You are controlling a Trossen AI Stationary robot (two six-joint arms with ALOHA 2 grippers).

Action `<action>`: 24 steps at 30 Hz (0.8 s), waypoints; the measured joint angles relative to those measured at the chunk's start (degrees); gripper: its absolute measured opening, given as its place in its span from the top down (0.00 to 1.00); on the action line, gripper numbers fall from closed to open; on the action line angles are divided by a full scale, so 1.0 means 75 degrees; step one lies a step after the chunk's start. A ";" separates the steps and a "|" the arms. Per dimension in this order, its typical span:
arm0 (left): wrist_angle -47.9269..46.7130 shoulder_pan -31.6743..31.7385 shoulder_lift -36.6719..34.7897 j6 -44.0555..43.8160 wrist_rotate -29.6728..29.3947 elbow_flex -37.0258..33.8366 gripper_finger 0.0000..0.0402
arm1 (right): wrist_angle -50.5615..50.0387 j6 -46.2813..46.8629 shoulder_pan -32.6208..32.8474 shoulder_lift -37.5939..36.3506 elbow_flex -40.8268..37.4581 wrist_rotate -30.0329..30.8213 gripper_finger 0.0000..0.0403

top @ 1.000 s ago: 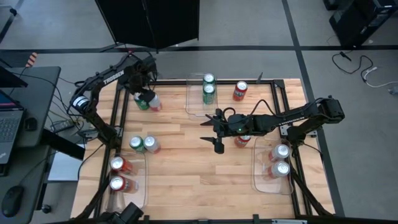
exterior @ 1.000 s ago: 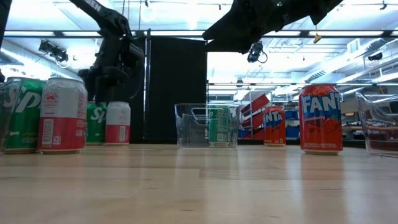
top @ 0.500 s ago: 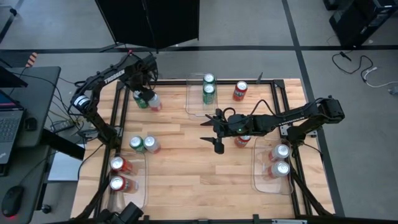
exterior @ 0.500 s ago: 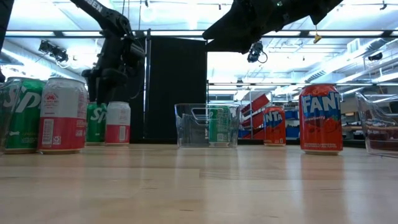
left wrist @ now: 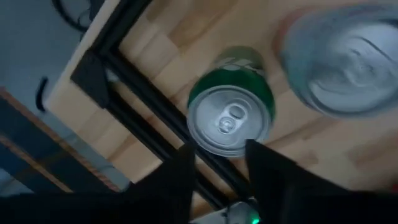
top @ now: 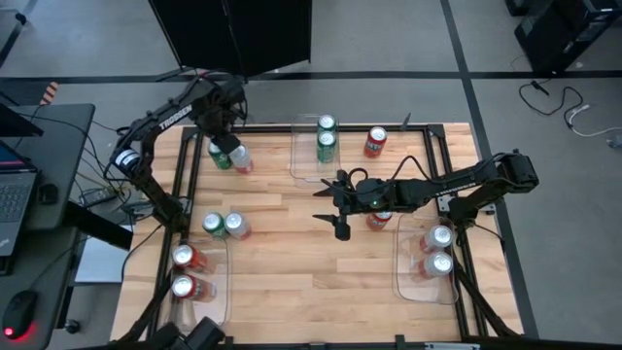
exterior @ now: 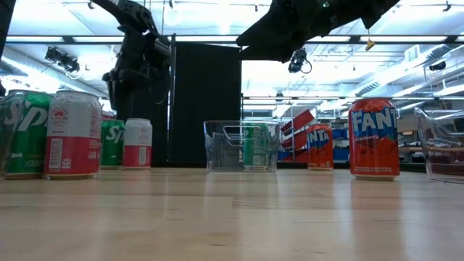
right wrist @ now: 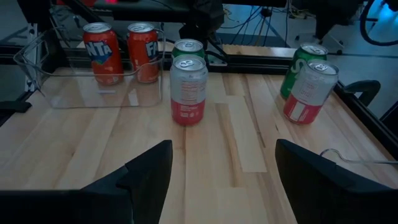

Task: Sort soda cans
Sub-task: Put the top green soda can into the top transparent bin

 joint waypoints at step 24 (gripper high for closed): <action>0.0291 -0.0335 -0.0017 0.0550 0.0244 -0.0058 0.55 | 0.0000 -0.0004 -0.0020 0.0000 0.0000 0.0000 0.33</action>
